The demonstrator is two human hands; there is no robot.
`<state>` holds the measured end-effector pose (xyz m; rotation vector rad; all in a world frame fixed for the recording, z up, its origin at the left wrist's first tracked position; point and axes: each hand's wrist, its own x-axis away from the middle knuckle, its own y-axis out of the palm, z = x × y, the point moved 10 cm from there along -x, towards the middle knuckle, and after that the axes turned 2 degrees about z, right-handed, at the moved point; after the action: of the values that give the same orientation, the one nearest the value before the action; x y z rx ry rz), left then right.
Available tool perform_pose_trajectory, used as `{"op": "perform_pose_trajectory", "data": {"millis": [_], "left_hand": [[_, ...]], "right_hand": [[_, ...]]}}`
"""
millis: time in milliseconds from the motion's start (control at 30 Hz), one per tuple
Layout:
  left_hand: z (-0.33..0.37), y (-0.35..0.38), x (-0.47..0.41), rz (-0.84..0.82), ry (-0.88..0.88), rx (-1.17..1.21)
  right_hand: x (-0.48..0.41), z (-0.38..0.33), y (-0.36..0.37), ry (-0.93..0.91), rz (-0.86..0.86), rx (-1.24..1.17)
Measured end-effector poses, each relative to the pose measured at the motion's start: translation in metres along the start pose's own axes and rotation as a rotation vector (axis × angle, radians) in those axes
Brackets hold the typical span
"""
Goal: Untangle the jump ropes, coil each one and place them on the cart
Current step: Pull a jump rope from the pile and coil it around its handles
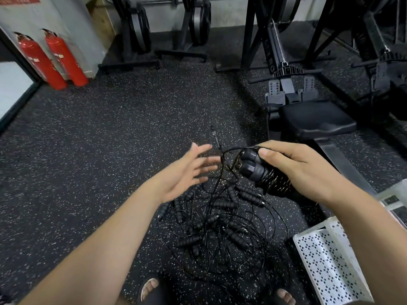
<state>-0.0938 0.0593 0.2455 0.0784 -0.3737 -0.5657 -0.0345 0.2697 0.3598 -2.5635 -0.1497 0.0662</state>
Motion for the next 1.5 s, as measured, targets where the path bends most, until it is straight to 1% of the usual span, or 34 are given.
{"op": "perform_pose_trajectory", "data": {"millis": [67,133,200,267,333,433,533,600,733,933,1067,1200,1367,1500], "left_hand": [[-0.006,0.010,0.000,-0.058,-0.044,-0.093],[-0.003,0.017,0.001,-0.084,-0.027,-0.201],[0.001,0.017,0.001,-0.042,-0.003,-0.255],[0.004,0.010,0.000,0.042,0.026,-0.279],[0.009,0.004,0.000,0.099,0.064,-0.283],[0.021,-0.008,0.003,0.196,0.126,-0.358],[0.028,-0.019,0.006,0.252,0.153,-0.393],[0.030,-0.027,0.006,0.265,0.163,-0.415],[0.031,-0.038,0.005,0.241,0.165,-0.477],[0.027,-0.057,0.005,0.222,0.107,-0.594],[0.022,-0.074,0.007,0.255,0.087,-0.656],[0.018,-0.110,0.012,0.330,0.037,-0.754],[0.009,-0.136,0.012,0.420,-0.008,-0.796],[-0.002,-0.163,0.012,0.570,-0.078,-0.839]], "right_hand": [[0.000,0.001,-0.001,0.032,0.011,-0.072],[-0.001,0.003,-0.002,0.065,0.023,-0.127],[0.000,0.003,-0.002,0.075,0.021,-0.157],[0.000,0.003,-0.002,0.071,0.018,-0.161],[-0.001,0.005,-0.004,0.063,0.032,-0.132],[-0.003,0.009,-0.010,0.055,0.066,-0.084],[-0.004,0.016,-0.012,0.049,0.072,0.030],[-0.005,0.019,-0.012,0.048,0.074,0.107],[-0.006,0.023,-0.016,0.066,0.111,0.188],[-0.005,0.026,-0.021,0.096,0.148,0.270],[-0.005,0.024,-0.023,0.104,0.160,0.310],[-0.002,0.023,-0.037,0.119,0.210,0.337],[-0.004,0.023,-0.027,0.109,0.160,0.368],[-0.003,0.023,-0.035,0.136,0.191,0.402]]}}
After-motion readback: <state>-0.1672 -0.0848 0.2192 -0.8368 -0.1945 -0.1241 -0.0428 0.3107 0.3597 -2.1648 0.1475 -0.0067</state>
